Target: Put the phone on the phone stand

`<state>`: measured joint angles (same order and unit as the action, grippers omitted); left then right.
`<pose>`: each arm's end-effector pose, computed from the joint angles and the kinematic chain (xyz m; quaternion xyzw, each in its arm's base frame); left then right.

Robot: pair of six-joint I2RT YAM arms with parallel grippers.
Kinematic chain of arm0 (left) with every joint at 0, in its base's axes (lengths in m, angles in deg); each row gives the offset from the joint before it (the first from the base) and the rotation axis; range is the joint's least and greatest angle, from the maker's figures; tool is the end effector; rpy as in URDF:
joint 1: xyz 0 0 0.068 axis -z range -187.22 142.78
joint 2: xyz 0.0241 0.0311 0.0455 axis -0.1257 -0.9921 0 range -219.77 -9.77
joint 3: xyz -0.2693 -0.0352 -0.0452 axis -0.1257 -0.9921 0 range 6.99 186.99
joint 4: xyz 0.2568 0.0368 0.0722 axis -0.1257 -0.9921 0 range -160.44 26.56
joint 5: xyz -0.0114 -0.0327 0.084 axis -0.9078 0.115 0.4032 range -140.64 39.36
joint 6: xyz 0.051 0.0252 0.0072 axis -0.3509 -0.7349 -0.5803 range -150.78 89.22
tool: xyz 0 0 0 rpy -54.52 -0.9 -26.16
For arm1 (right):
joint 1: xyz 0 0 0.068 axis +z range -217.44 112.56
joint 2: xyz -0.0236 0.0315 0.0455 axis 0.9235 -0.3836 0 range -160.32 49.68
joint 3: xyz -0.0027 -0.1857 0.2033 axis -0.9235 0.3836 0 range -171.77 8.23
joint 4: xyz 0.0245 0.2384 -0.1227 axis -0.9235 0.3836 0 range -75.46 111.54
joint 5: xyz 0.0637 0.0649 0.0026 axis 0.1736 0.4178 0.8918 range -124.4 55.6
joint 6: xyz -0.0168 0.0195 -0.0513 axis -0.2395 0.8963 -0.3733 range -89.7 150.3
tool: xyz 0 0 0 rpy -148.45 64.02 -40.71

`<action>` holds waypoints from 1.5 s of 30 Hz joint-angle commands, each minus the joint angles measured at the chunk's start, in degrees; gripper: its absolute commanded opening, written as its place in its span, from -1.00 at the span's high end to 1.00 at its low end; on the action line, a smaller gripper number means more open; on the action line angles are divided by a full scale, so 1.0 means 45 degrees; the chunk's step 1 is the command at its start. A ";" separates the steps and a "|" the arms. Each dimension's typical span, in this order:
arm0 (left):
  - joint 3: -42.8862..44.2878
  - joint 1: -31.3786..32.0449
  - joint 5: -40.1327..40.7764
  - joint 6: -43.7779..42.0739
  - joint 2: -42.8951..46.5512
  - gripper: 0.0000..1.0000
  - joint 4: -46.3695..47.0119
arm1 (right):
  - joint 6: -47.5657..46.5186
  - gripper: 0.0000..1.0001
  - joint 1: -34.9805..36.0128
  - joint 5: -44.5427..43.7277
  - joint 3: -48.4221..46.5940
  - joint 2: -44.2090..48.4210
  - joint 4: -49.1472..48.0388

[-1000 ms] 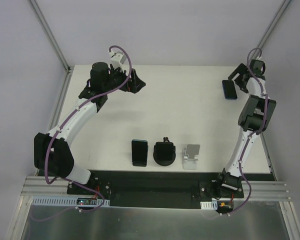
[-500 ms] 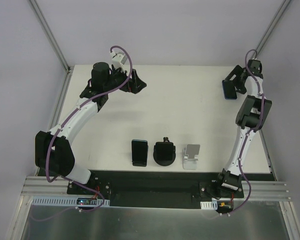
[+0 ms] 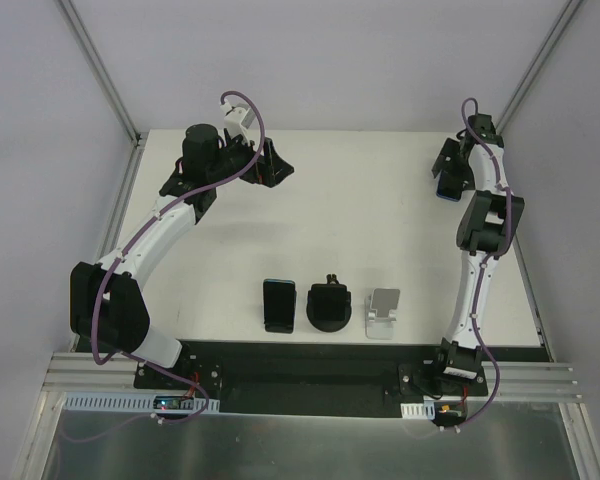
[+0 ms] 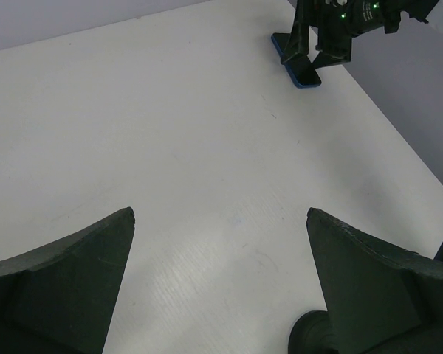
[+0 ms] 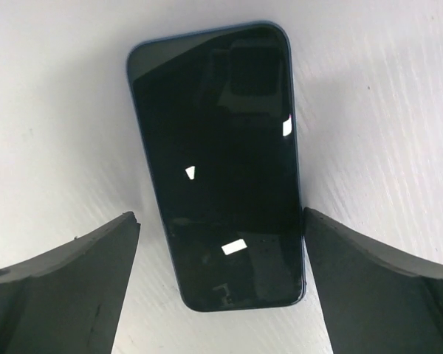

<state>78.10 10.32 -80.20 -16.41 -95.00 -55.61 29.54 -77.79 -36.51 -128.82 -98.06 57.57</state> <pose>0.3438 -0.1296 0.3635 0.1901 0.7152 -0.3601 0.5681 0.5638 -0.1044 0.1753 0.0852 0.9463 -0.0476 0.3082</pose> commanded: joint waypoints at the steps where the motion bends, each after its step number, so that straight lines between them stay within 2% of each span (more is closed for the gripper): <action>1: 0.0369 -0.0070 -0.0364 0.0166 -0.0005 -0.98 0.0563 | -0.0340 -0.83 0.0249 -0.1347 -0.0461 -0.0488 0.1806; 8: 0.0389 -0.0070 -0.0423 0.0185 -0.0025 -0.98 0.0583 | -0.0281 -0.37 0.0269 -0.1308 -0.0813 -0.0606 0.2684; 9: 0.0389 -0.0070 -0.0423 0.0185 -0.0025 -0.98 0.0583 | -0.0301 -0.24 0.0288 -0.1289 -0.0794 -0.0548 0.2782; 11: 0.0389 -0.0070 -0.0442 0.0205 -0.0025 -0.98 0.0583 | -0.0379 -0.12 0.0327 -0.1114 -0.0251 -0.0314 0.2938; 15: 0.0370 -0.0070 -0.0462 0.0205 0.0014 -0.98 0.0583 | -0.0263 -0.05 0.0483 -0.1015 0.1547 0.0700 0.2842; 17: 0.0350 -0.0070 -0.0462 0.0166 0.0073 -0.98 0.0583 | -0.0107 -0.05 0.0600 -0.0958 0.2560 0.1656 0.2589; 21: 0.0311 -0.0070 -0.0481 0.0146 0.0151 -0.98 0.0583 | 0.0477 -0.13 0.0796 -0.0722 0.6538 0.3629 0.1086; 25: 0.0291 -0.0070 -0.0560 0.0127 0.0190 -0.98 0.0583 | 0.0383 -0.29 0.0972 -0.1015 0.7233 0.4277 0.0946; 29: 0.0272 -0.0070 -0.0618 0.0127 0.0210 -0.98 0.0563 | 0.0265 -0.52 0.0972 -0.0840 0.5850 0.3595 0.2076; 36: 0.0291 -0.0070 -0.0638 0.0049 0.0210 -0.98 0.0544 | -0.0631 -0.75 0.0972 -0.0839 0.3877 0.2443 0.3581; 40: 0.0272 -0.0070 -0.0638 0.0049 0.0249 -0.98 0.0544 | -0.0828 -0.78 0.0972 -0.1113 0.3251 0.1993 0.4052; 45: 0.0311 -0.0070 -0.0696 0.0068 0.0249 -0.98 0.0544 | -0.1004 -0.69 0.0972 -0.0412 0.2276 0.1504 0.4461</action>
<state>78.10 10.32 -81.73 -16.23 -95.00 -55.56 26.59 -73.77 -39.90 -114.48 -89.21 72.96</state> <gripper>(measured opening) 0.991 0.857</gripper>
